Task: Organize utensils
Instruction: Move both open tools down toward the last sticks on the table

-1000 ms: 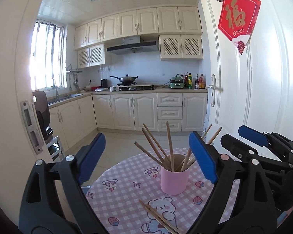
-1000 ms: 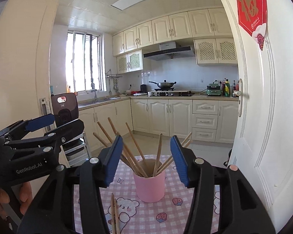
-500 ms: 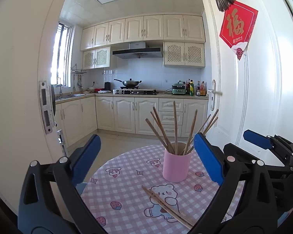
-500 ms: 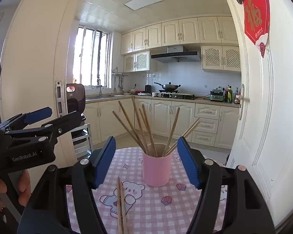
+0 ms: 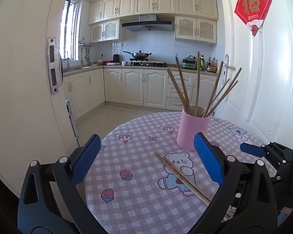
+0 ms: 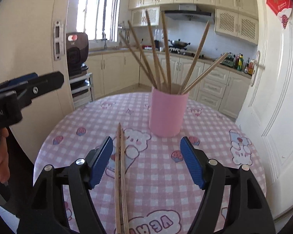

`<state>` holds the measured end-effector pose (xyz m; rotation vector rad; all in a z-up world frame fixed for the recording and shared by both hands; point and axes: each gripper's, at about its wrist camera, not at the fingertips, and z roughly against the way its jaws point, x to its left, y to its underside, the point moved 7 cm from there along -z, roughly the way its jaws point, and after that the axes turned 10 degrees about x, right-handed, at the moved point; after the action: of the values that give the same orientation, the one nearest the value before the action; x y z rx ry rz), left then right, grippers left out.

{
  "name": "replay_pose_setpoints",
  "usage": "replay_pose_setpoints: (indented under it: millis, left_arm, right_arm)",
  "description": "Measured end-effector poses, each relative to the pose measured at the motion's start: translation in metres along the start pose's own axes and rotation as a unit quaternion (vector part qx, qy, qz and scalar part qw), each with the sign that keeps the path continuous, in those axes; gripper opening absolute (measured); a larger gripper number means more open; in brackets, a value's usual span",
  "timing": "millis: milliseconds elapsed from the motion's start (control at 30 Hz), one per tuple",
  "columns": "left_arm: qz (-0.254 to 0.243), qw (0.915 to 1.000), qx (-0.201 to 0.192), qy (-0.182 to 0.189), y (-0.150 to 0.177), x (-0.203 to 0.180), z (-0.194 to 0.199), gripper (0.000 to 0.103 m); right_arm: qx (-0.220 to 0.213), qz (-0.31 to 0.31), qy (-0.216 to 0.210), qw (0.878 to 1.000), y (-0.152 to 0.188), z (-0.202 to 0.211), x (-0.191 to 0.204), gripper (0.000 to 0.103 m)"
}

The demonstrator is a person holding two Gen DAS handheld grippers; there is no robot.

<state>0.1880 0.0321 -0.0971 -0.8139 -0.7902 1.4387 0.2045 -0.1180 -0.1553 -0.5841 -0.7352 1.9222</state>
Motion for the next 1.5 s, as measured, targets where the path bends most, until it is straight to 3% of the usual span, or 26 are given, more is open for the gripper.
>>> replay_pose_setpoints:
  millis: [200, 500, 567, 667, 767, 833, 933, 1100, 1233, 1467, 1500]
  left_arm:
    - [0.012, 0.9991, 0.039, -0.009, 0.016, 0.013, -0.018, 0.094]
    - [0.009, 0.997, 0.076, -0.013, 0.029, 0.016, -0.035, 0.094]
    - [0.011, 0.9961, 0.087, -0.013, 0.032, 0.016, -0.041, 0.094]
    - [0.014, 0.9944, 0.104, -0.013, 0.035, 0.017, -0.048, 0.094]
    - [0.02, 0.9918, 0.126, -0.009, 0.04, 0.018, -0.058, 0.094]
    - [0.026, 0.9894, 0.143, 0.004, 0.043, 0.017, -0.065, 0.094]
    - [0.031, 0.9852, 0.168, 0.018, 0.048, 0.012, -0.077, 0.094]
    - [0.041, 0.9769, 0.207, 0.034, 0.053, 0.002, -0.101, 0.094]
    - [0.026, 0.9702, 0.239, 0.029, 0.054, -0.01, -0.125, 0.093]
    - [0.005, 0.9558, 0.293, 0.025, 0.054, -0.024, -0.16, 0.072]
    - [0.007, 0.9542, 0.298, 0.027, 0.054, -0.024, -0.163, 0.065]
  right_arm:
    - [0.074, 0.047, 0.036, 0.996, 0.024, -0.039, 0.015, 0.068]
    - [0.123, 0.048, 0.038, 0.99, 0.03, -0.063, 0.012, 0.068]
    - [0.126, 0.051, 0.038, 0.99, 0.028, -0.065, 0.014, 0.068]
    - [0.126, 0.049, -0.022, 0.991, 0.026, -0.065, 0.025, 0.068]
    - [0.127, 0.055, -0.007, 0.99, 0.025, -0.067, 0.025, 0.066]
    - [0.129, 0.042, -0.006, 0.991, 0.022, -0.069, 0.019, 0.048]
    - [0.133, 0.024, 0.0, 0.991, 0.021, -0.073, 0.007, 0.034]
    - [0.136, 0.0, -0.01, 0.991, 0.017, -0.079, -0.008, 0.035]
    - [0.138, -0.012, -0.023, 0.99, 0.01, -0.084, -0.015, 0.042]
    - [0.154, -0.03, -0.043, 0.987, -0.011, -0.106, -0.022, 0.042]
    - [0.158, -0.027, -0.042, 0.986, -0.013, -0.108, -0.021, 0.041]
